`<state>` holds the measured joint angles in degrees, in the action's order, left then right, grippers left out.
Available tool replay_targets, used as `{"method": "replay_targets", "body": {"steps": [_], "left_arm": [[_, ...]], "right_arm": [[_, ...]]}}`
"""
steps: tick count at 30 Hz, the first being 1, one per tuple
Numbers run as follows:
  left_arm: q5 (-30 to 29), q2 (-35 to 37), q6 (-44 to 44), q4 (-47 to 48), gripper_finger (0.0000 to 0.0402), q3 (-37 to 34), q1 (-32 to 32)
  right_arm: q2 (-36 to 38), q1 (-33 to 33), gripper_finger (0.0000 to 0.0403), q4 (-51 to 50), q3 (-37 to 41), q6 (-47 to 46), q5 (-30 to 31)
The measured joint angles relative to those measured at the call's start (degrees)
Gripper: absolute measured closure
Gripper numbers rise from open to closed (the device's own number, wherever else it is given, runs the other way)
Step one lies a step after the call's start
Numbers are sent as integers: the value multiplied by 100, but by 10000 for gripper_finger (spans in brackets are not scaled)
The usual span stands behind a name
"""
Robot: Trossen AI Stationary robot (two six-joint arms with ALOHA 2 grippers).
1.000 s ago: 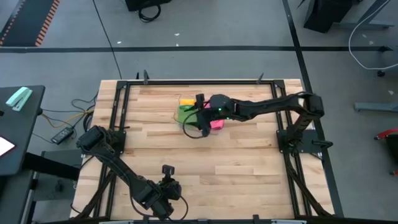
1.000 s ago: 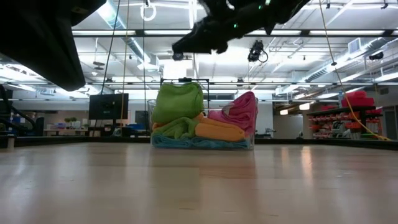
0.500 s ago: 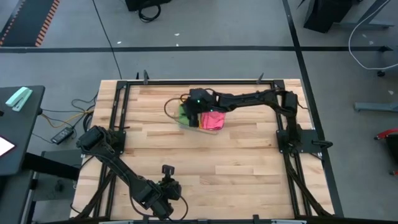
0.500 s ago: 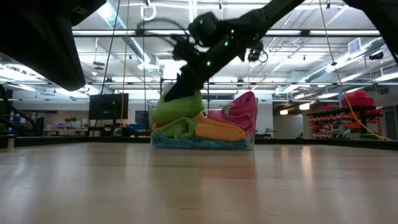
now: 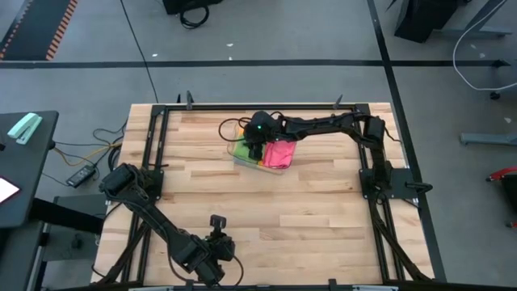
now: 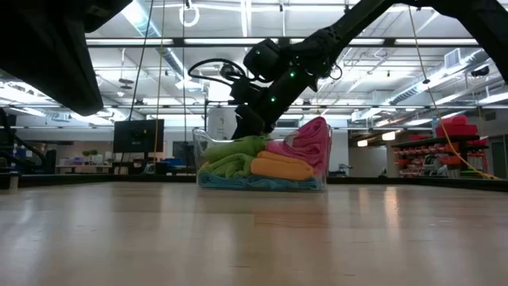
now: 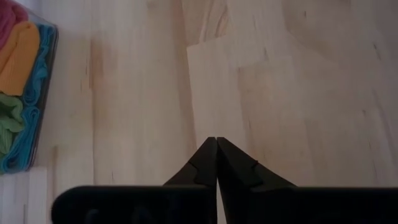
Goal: Fold microfiber towels
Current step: Put the folded green microfiber cloth into the transparent bin
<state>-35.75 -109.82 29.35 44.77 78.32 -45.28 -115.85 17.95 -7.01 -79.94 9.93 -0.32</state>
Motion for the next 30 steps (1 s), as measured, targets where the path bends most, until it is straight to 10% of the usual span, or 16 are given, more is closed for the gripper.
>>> {"method": "replay_targets", "body": {"steps": [20, 30], "left_arm": [[1, 0, 39, -89, 390, 0, 0], [0, 0, 50, -125, 375, 0, 0]], "right_arm": [[845, 153, 114, 24, -4, 458, 385], [1077, -266, 158, 222, -12, 1085, -794]]}}
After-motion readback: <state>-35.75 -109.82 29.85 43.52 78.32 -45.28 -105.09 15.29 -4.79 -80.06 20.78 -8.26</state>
